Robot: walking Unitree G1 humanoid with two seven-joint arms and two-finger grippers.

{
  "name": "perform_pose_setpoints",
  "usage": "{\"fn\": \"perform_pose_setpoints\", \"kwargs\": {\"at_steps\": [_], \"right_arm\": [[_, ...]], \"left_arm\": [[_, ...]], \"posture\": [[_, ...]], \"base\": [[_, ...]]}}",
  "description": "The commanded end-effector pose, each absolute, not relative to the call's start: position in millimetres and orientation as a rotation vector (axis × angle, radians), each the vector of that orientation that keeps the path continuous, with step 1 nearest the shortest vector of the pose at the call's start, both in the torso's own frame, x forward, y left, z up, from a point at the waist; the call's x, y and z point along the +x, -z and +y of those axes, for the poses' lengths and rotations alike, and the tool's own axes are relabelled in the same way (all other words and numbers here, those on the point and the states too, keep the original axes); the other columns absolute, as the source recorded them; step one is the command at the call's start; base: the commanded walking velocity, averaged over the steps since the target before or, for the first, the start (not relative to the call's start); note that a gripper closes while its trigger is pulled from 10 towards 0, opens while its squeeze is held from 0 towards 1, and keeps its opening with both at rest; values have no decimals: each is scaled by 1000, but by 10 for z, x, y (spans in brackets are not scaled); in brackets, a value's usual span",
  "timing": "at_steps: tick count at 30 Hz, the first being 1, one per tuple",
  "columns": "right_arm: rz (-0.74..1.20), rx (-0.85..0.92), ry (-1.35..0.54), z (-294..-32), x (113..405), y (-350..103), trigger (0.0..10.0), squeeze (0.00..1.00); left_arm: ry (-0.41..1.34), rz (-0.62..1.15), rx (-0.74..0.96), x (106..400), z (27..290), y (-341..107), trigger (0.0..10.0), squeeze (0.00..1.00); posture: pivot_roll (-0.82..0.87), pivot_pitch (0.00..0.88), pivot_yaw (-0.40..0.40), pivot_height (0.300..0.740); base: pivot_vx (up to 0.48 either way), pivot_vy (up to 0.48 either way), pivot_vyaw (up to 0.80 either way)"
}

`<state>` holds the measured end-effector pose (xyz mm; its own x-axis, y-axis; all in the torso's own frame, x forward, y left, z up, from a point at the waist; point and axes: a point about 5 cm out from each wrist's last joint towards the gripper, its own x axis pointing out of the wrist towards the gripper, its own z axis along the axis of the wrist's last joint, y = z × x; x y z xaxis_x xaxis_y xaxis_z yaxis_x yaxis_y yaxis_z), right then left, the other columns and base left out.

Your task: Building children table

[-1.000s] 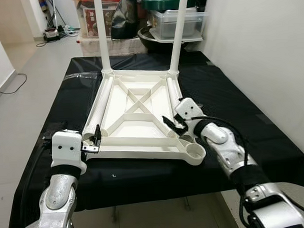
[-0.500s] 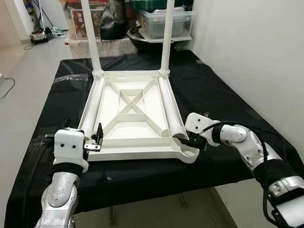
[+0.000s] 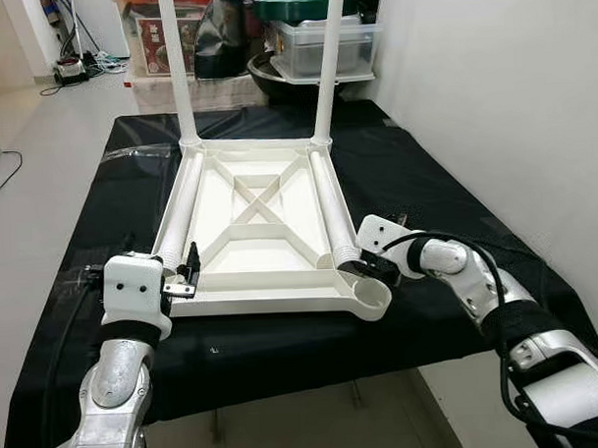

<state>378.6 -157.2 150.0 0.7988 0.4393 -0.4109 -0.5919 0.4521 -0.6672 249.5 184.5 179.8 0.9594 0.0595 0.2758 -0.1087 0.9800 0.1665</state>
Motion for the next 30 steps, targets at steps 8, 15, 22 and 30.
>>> {"fn": "perform_pose_setpoints", "kwargs": {"at_steps": [8, 15, 22, 30], "right_arm": [[125, -748, -363, -1454, 3914, -1542, 10000, 0], [7, -637, -210, -1414, 3944, -1640, 0, 0], [-1, -655, -220, -1439, 3906, -1575, 0, 0], [63, -561, -216, -1391, 3846, -1378, 0, 0]], "left_arm": [[-94, -249, 193, 2501, 1847, -1749, 10000, 0], [-98, -248, 197, 2502, 1837, -1747, 10000, 0], [-116, -242, 202, 2485, 1869, -1730, 10000, 0], [-105, -247, 201, 2504, 1839, -1751, 10000, 0]], "posture": [[65, 0, -92, 740], [77, 0, -100, 740], [68, 0, -99, 740], [58, 0, -79, 740]], "base": [[0, 0, 0], [0, 0, 0], [0, 0, 0], [0, 0, 0]]}}
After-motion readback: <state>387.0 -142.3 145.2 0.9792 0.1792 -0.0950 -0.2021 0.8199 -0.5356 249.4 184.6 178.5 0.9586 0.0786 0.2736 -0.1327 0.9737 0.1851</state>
